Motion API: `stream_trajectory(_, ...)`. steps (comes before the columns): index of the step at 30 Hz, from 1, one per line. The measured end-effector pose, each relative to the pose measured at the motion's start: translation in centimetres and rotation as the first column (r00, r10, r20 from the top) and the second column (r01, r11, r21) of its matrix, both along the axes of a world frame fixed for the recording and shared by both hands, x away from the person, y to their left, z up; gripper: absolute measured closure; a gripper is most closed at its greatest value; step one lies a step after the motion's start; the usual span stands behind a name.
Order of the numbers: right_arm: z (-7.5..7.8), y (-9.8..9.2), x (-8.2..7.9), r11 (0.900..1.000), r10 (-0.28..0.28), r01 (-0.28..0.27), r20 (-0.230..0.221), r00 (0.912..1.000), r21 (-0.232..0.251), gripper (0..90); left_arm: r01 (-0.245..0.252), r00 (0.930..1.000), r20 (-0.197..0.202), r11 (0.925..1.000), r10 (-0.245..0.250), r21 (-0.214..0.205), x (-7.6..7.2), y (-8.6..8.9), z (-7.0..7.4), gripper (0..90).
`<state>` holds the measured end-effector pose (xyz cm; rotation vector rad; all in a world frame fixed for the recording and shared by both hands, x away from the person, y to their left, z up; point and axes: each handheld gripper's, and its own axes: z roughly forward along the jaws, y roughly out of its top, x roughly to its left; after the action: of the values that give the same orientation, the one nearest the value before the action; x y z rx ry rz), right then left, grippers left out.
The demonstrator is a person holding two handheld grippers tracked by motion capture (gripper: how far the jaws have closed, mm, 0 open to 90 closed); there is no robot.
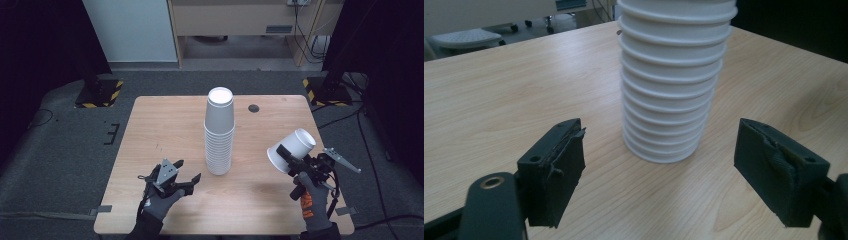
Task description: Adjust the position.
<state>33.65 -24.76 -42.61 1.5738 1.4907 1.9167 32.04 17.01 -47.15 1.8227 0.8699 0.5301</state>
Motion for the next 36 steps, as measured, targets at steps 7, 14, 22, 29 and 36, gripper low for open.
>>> stream_trajectory(7,-0.2,0.3,-0.1,1.0000,0.004,-0.004,-0.010,0.9999,-0.002,16.1,0.033,0.9994,0.007,0.9995,-0.033,0.001,-0.2,-1.4,0.2,20.6)
stream_trajectory(14,-0.2,0.5,-0.2,0.9999,0.015,-0.015,-0.011,0.9998,-0.002,16.1,0.057,0.9981,0.023,0.9983,-0.057,0.006,-0.5,-2.6,0.5,23.1)
stream_trajectory(22,-0.1,0.5,-0.3,0.9999,0.014,-0.014,-0.012,0.9998,0.004,16.0,0.093,0.9948,0.041,0.9956,-0.094,0.011,-0.7,-4.2,0.7,25.9)
stream_trajectory(29,-0.2,0.7,-0.3,0.9997,0.022,-0.022,-0.015,0.9997,0.007,16.0,0.115,0.9925,0.041,0.9933,-0.115,0.010,-0.4,-5.6,0.7,28.6)
stream_trajectory(36,-0.3,0.8,-0.3,0.9997,0.025,-0.025,-0.015,0.9996,0.009,16.1,0.149,0.9873,0.052,0.9886,-0.150,0.019,-0.3,-7.4,0.8,29.2)
